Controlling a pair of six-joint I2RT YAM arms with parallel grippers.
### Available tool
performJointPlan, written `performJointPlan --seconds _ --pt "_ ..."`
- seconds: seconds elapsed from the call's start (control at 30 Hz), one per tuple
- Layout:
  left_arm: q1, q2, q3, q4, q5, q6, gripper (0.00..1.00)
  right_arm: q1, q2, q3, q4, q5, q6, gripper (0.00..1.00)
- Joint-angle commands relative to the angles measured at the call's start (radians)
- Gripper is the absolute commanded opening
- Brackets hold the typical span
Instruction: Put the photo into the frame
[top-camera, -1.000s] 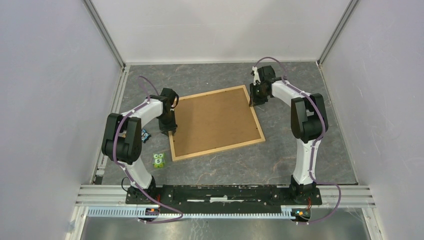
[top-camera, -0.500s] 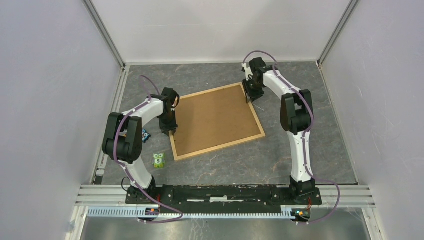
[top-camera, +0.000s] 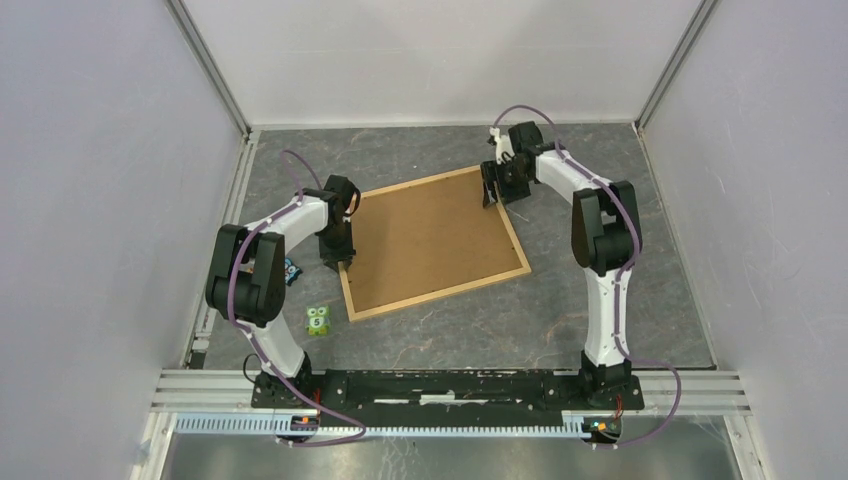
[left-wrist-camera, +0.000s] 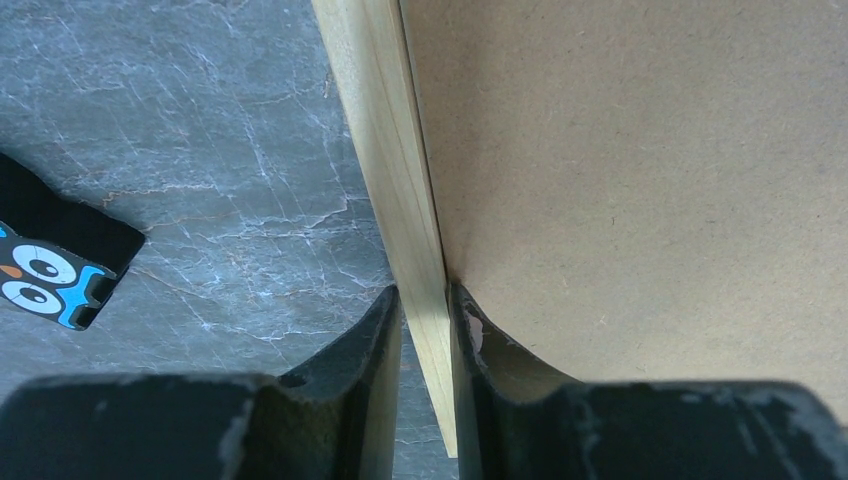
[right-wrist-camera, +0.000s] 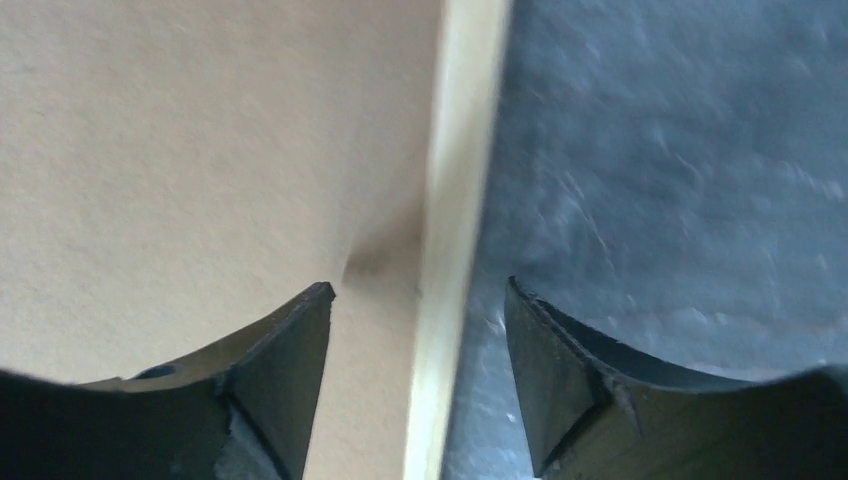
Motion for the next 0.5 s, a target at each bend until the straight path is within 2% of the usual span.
performJointPlan --seconds 0.0,0.07,0.23,0.47 --pt "-0.019 0.037 -0.028 0.022 -0.01 0.046 0.29 -0.058 -0.149 -0.161 0.178 -0.004 0.092 0.64" --pt "-0.021 0.037 -0.028 0.022 -0.006 0.046 0.3 -0.068 -0.182 -0.201 0.207 -0.007 0.103 0.54" --pt "-0.024 0.035 -0.028 0.023 -0.006 0.046 0.3 -0.082 -0.168 -0.207 0.209 -0.046 0.113 0.43" --pt "-0.026 0.038 -0.025 0.023 0.002 0.046 0.3 -0.08 -0.128 -0.194 0.221 -0.08 0.104 0.42"
